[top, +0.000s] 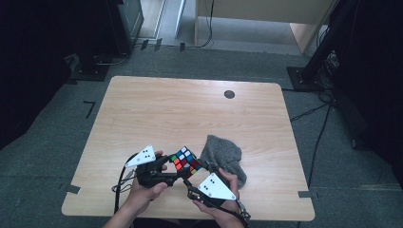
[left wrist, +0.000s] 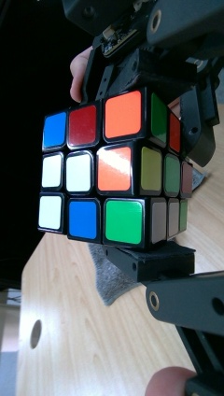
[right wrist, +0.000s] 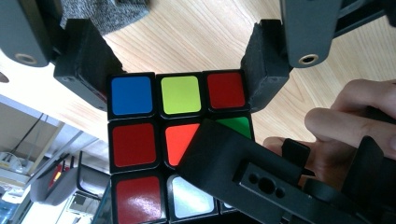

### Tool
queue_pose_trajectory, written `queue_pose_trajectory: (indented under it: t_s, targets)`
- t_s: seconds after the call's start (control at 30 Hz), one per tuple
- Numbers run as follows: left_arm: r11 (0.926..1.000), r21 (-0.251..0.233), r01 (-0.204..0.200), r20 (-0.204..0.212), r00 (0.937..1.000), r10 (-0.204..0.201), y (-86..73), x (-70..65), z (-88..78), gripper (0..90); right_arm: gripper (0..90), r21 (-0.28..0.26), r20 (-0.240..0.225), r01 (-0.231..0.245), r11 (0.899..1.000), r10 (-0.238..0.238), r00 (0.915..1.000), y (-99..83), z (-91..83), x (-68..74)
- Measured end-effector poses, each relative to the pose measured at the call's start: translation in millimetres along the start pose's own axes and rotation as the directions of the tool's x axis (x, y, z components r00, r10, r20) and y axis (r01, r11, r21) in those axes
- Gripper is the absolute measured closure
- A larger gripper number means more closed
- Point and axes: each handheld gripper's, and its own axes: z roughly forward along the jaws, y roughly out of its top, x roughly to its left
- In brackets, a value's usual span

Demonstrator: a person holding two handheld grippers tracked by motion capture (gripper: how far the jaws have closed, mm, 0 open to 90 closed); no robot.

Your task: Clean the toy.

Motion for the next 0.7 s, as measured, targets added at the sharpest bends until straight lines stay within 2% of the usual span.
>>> queue_pose_trajectory:
  t_s: [0.1,0.2,0.4,0.5,0.6,0.63,0.67,0.7]
  targets:
    - [0.9993,0.009,0.036,0.019,0.9992,-0.036,0.3,3.3,1.3,33.3,33.1,0.011,0.007,-0.002,1.0,0.002,1.0,0.2,-0.2,0.3]
    - [0.999,0.006,0.044,0.023,0.9987,-0.044,1.1,5.6,0.3,31.0,34.6,0.015,0.0,-0.019,1.0,0.019,0.9998,0.1,-0.7,-1.6]
    - [0.9968,-0.068,0.042,0.022,0.9989,-0.04,8.2,14.4,-17.1,26.4,34.6,0.039,0.01,-0.085,0.996,0.084,0.9964,-2.0,-2.5,-12.4]
    - [0.9955,-0.094,0.008,-0.013,0.9999,-0.009,10.5,21.1,-27.6,26.3,34.6,0.055,0.018,-0.125,0.991,0.125,0.9921,-4.2,-3.6,-21.7]
    - [0.9953,-0.089,-0.037,-0.053,0.9981,0.032,9.1,25.8,-32.4,26.3,34.7,0.061,0.027,-0.164,0.985,0.163,0.9863,-4.4,-6.4,-29.5]
    - [0.9949,-0.078,-0.064,-0.071,0.9957,0.059,7.8,26.5,-32.7,26.4,34.7,0.063,0.028,-0.179,0.982,0.178,0.9836,-4.1,-7.6,-32.5]
    - [0.9924,-0.054,-0.11,-0.104,0.9891,0.104,6.0,26.1,-31.8,26.4,34.7,0.065,0.03,-0.196,0.979,0.194,0.9805,-3.5,-9.1,-35.3]
    - [0.9875,-0.024,-0.156,-0.139,0.9788,0.151,3.7,24.5,-29.6,26.6,34.7,0.066,0.029,-0.211,0.975,0.21,0.9773,-2.7,-10.6,-38.1]
